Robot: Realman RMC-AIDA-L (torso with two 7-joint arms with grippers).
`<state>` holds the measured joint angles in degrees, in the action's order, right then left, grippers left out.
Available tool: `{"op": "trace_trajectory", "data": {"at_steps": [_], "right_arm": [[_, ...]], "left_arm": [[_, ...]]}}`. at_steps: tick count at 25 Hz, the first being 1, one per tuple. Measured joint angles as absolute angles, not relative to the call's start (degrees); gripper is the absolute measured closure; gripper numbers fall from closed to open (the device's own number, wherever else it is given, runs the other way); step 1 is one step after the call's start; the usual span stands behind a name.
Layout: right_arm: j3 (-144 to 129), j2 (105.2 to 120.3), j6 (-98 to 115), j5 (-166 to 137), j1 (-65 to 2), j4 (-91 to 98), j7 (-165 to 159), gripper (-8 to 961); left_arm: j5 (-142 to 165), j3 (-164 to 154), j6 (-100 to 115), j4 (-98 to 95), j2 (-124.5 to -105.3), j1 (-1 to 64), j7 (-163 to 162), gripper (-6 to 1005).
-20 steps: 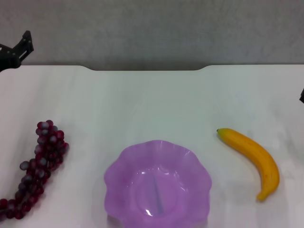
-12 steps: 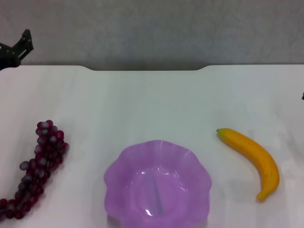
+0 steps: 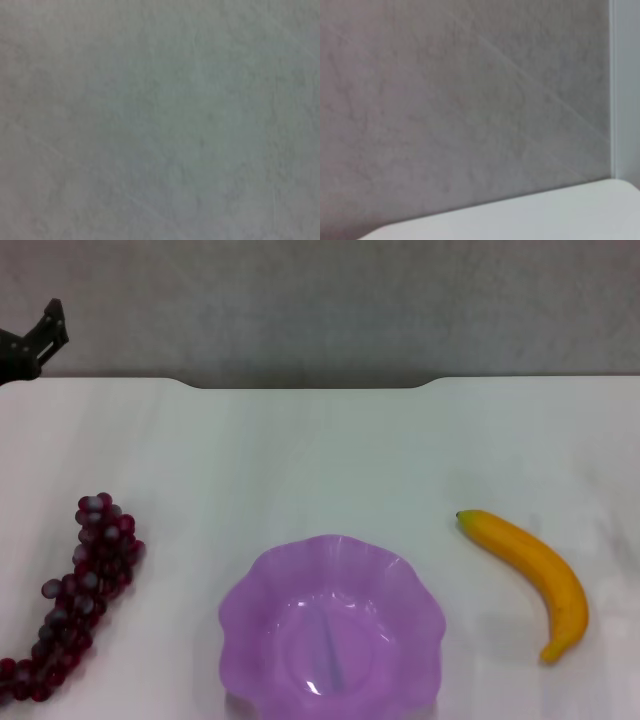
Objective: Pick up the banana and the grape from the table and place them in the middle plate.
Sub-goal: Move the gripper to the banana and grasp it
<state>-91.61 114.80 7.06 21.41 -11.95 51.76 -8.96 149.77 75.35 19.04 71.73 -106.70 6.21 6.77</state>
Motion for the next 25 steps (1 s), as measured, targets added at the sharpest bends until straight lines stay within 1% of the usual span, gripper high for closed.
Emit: {"op": "trace_trajectory", "data": {"at_steps": [4, 6, 9, 10, 13, 15, 17, 20, 25], "right_arm": [[-91.7, 114.80, -0.1, 21.0, -11.4, 56.7, -8.2, 91], [-92.0, 114.86, -3.5, 20.9, -10.1, 60.8, -7.1, 91], [-93.6, 115.03, -7.2, 21.2, -7.4, 67.6, -5.7, 92], [-94.2, 115.03, -8.5, 21.5, -6.9, 69.4, -5.5, 92], [-95.8, 114.95, -15.4, 22.4, -6.7, 74.5, -5.4, 92], [-96.5, 114.97, -20.8, 22.4, -7.0, 77.7, -5.4, 92], [-97.0, 114.97, -24.7, 22.4, -7.5, 79.6, -5.4, 92], [-97.5, 114.97, -28.9, 23.5, -9.0, 80.2, -5.0, 92], [-97.3, 114.84, -31.9, 32.8, -11.5, 76.6, 1.4, 93]], "left_arm": [[149.8, 76.5, 14.7, 74.5, -106.89, 5.4, 8.0, 134], [149.8, 77.5, 11.8, 77.0, -107.63, 4.5, 10.3, 134], [149.8, 79.5, 7.9, 80.7, -110.01, 3.0, 14.6, 135], [149.8, 80.7, 6.2, 82.3, -111.20, 2.3, 16.7, 135], [149.8, 83.7, 1.9, 85.6, -114.33, 0.9, 21.7, 135], [149.7, 84.6, 0.6, 86.8, -115.71, 0.4, 24.5, 135], [149.4, 84.8, 0.1, 87.5, -115.99, 0.2, 25.4, 135], [148.6, 85.0, -0.9, 88.1, -115.86, 0.1, 25.3, 135], [148.4, 85.5, -2.2, 89.0, -115.90, 0.0, 25.3, 135]]}}
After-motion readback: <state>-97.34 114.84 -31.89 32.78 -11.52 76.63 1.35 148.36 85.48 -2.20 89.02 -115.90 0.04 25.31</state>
